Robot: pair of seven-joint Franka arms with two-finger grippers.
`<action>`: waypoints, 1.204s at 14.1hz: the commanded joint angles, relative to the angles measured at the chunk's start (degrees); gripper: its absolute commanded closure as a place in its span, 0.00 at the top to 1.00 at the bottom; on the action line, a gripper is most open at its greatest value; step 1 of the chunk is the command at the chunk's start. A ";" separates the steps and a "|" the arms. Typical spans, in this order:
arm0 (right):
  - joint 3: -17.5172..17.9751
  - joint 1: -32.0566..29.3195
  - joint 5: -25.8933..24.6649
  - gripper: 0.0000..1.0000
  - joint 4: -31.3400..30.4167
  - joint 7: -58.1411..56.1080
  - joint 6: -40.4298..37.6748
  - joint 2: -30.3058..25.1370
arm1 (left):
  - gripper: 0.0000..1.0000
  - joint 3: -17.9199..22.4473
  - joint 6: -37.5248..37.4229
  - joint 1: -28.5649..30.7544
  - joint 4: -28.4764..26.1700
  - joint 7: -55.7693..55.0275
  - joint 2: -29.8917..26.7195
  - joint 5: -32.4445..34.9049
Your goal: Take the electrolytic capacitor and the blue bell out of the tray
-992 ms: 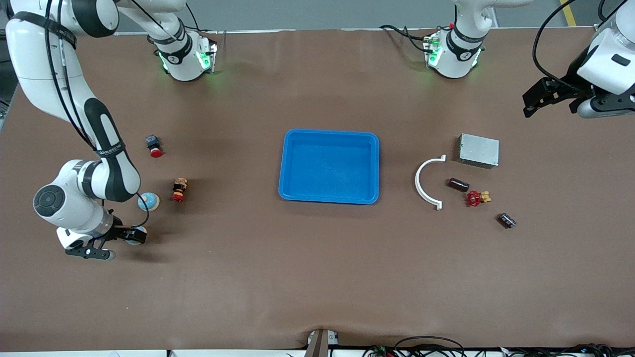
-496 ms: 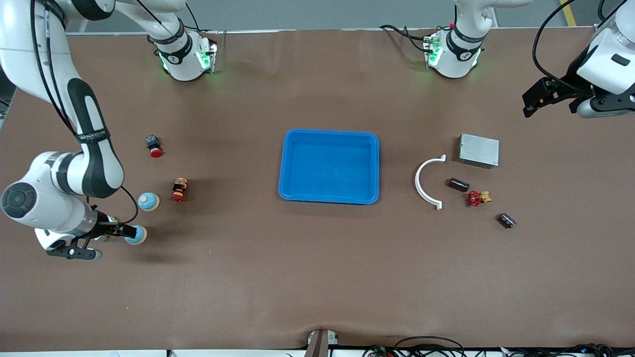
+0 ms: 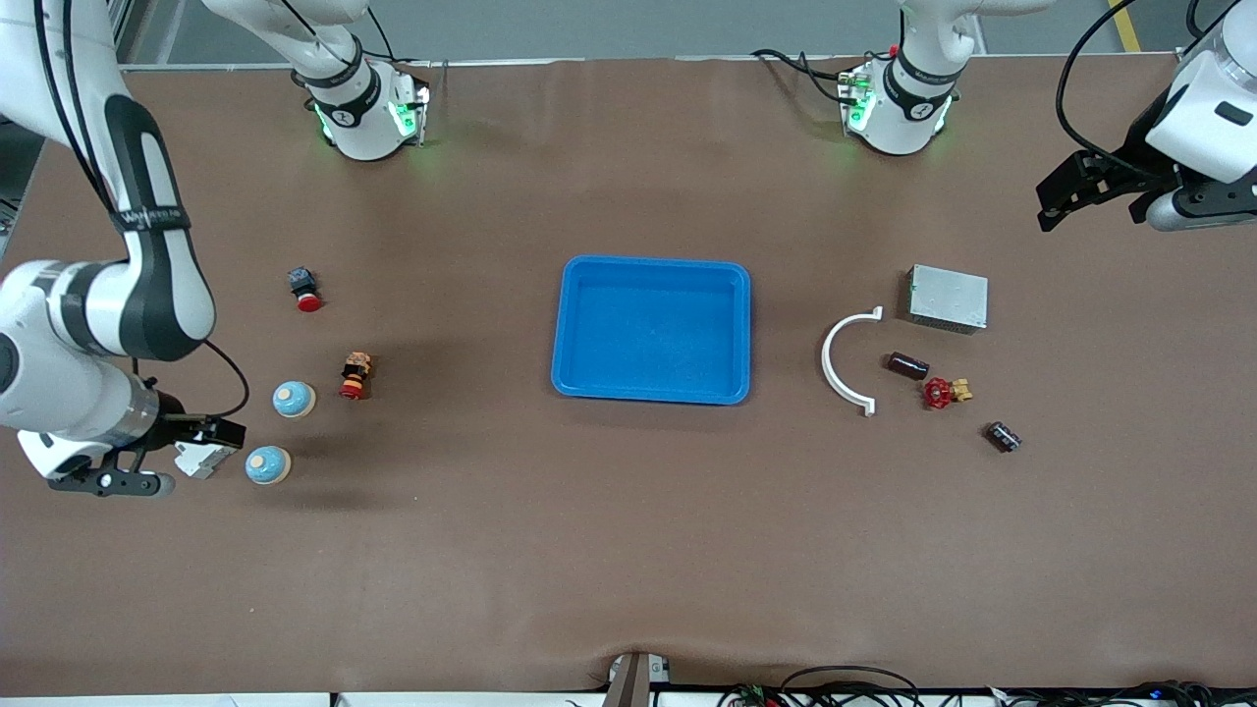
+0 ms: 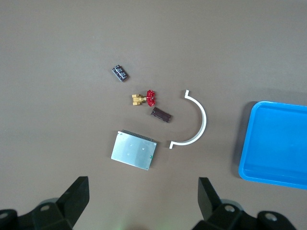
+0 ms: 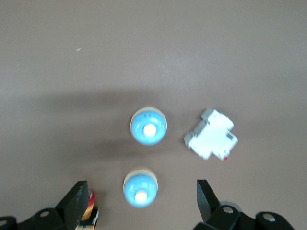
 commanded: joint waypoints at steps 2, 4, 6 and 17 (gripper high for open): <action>0.51 0.32 -0.41 1.00 1.85 -0.02 -11.15 -6.59 | 1.00 -0.34 -0.97 0.13 0.84 0.25 -0.33 -0.78; 0.68 1.11 0.81 1.00 2.65 0.34 -15.20 -9.57 | 1.00 -0.43 -0.97 0.13 0.84 0.34 -0.24 -0.78; 0.68 1.11 3.79 1.00 2.56 0.25 -18.19 -12.91 | 1.00 -0.34 -0.97 0.13 0.84 0.43 0.11 -0.87; 0.77 1.90 5.39 1.00 2.56 0.51 -27.08 -25.14 | 1.00 -0.08 -1.84 0.22 0.67 -0.02 -0.33 -0.52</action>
